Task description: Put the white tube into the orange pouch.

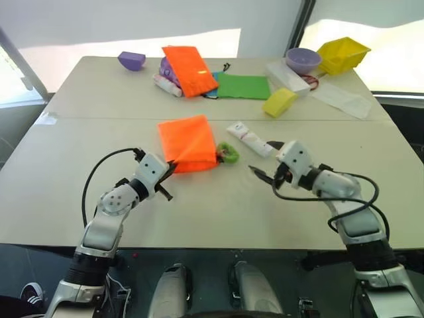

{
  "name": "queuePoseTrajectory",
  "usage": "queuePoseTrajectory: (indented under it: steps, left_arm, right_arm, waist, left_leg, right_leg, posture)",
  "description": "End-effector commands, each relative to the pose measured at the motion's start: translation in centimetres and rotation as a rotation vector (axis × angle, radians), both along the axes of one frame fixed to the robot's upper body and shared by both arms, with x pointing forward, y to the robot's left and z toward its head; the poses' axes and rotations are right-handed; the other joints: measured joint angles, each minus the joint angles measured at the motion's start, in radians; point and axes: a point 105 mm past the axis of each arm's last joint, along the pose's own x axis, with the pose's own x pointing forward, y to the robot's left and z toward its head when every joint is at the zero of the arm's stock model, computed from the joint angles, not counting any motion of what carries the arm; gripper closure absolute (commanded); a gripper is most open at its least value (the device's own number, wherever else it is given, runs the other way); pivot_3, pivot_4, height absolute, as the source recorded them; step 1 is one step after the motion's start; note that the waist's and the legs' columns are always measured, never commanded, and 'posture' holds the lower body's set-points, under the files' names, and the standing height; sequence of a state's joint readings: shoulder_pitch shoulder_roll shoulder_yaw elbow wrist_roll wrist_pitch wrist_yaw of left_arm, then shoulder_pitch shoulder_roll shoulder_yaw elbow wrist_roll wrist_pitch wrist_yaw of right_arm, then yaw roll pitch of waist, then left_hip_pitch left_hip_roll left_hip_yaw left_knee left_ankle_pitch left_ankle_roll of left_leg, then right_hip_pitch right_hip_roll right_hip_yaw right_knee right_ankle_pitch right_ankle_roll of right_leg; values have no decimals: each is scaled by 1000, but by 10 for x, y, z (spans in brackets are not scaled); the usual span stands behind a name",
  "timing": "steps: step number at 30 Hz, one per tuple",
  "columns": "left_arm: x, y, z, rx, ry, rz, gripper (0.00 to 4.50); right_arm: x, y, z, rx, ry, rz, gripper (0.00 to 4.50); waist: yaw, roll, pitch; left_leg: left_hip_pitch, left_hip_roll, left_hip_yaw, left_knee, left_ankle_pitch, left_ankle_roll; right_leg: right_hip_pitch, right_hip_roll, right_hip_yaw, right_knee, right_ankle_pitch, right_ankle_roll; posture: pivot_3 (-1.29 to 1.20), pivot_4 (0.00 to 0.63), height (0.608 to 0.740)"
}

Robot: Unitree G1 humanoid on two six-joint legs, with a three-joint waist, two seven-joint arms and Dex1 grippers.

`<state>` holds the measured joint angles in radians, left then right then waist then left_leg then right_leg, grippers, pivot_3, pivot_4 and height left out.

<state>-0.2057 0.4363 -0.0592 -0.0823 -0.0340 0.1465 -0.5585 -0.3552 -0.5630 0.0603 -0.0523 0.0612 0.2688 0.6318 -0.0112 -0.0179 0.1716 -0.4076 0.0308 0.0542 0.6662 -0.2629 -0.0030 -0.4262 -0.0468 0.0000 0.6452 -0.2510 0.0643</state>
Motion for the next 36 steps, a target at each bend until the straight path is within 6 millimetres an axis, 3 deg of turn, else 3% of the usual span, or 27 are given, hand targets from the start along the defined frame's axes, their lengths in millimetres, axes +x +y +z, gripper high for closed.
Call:
queuePoseTrajectory:
  steps: [1, 6, 10, 18, 21, 25, 28, 32, 36]
  left_arm:
    - [2, -2, 12, -12, -54, 6, 4465]
    - [3, -9, 13, -24, -66, -5, 4465]
    - [4, -10, 15, -26, -77, 2, 4465]
    - [0, -7, 14, -31, -80, 16, 4465]
    - [-1, -6, 13, -32, -79, 21, 4500]
    - [-2, -6, 13, -30, -78, 18, 4500]
    - [-2, -6, 13, -31, -78, 20, 4500]
    - [-3, -7, 14, -32, -79, 16, 4500]
    - [-3, -9, 14, -34, -78, 10, 4500]
  right_arm:
    - [18, 2, 14, 63, 72, -128, 0]
    - [40, -1, 19, 66, 239, -242, 0]
    - [45, -2, 10, 106, 373, -273, 0]
    - [51, -3, -2, 148, 464, -307, 0]
    - [50, -1, -6, 169, 475, -299, 886]
    - [50, -2, -7, 138, 451, -312, 2688]
    - [49, -3, 5, 151, 409, -299, 2672]
    - [23, 16, 35, 212, 356, -84, 2672]
    - [-30, 35, 52, 269, 382, 197, 2672]
  waist:
    - [-4, 0, 0]
    - [1, 0, 0]
    - [1, 0, 0]
    - [-5, 0, 0]
    - [-5, 0, 0]
    - [-4, 0, 0]
    - [-3, 0, 0]
    - [-1, 0, 0]
    - [0, 0, 0]
  left_leg:
    - [0, 0, 0, 0, 0, 0]
    - [0, 0, -1, 0, 0, 0]
    - [-1, 0, -1, 0, 0, 0]
    - [-2, 0, 0, -1, 0, 0]
    - [-2, 0, -1, -1, 0, 0]
    - [-2, 0, -1, -1, 0, 0]
    - [-2, 0, 0, -1, 0, 0]
    - [-2, 0, -1, -1, 0, 0]
    - [-3, 0, -2, -2, 0, 0]
  right_leg:
    - [0, 0, 0, 0, 0, 0]
    - [-1, -1, 1, 2, 0, 0]
    - [-1, -2, 0, 0, 0, 0]
    - [-2, -2, 0, 0, 2, 3]
    - [-2, -1, 0, 1, 2, 3]
    - [-2, -1, 0, 1, 2, 3]
    - [-2, -1, 0, 0, 2, 3]
    - [-2, -1, 0, 0, 2, 4]
    - [-3, -1, -1, -1, 2, 4]
  posture:
    - [0, 150, 740]
    - [0, 150, 740]
    - [0, 150, 740]
    - [0, 150, 740]
    - [0, 150, 740]
    - [0, 150, 740]
    - [0, 150, 740]
    - [0, 150, 740]
    - [0, 150, 740]
